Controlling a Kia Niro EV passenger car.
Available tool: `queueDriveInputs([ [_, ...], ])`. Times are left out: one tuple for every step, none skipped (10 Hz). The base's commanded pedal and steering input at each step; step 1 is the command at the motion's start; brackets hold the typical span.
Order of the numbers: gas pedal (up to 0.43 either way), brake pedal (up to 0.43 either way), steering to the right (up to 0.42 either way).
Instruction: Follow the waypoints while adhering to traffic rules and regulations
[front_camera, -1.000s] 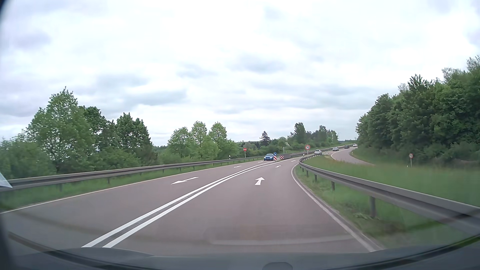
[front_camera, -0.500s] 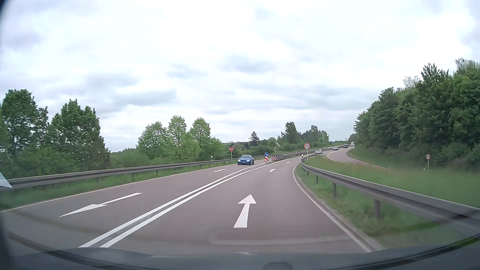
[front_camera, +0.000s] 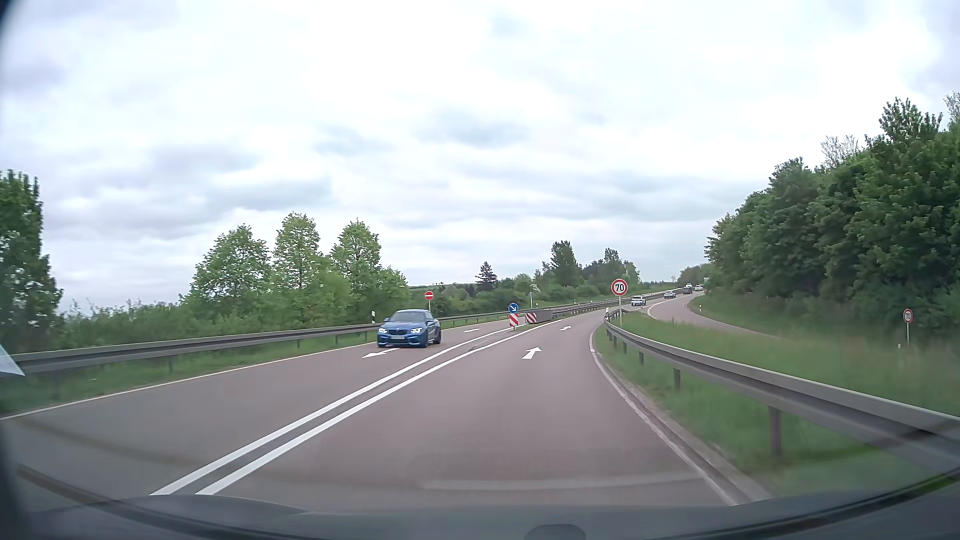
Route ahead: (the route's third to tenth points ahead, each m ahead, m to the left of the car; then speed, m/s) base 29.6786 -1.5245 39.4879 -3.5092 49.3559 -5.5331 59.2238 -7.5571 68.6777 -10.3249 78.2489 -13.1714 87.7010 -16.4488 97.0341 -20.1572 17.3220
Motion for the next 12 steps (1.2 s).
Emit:
queueDriveInputs([
  [0.15,0.0,0.021],
  [0.15,0.0,0.021],
  [0.15,0.0,0.021],
  [0.15,0.0,0.021],
  [0.15,0.0,0.022],
  [0.15,0.0,0.023],
  [0.118,0.0,0.024],
  [0.118,0.0,0.025],
  [0.098,0.0,0.025],
  [0.079,0.0,0.025],
  [0.079,0.0,0.026],
  [0.079,0.0,0.026],
])
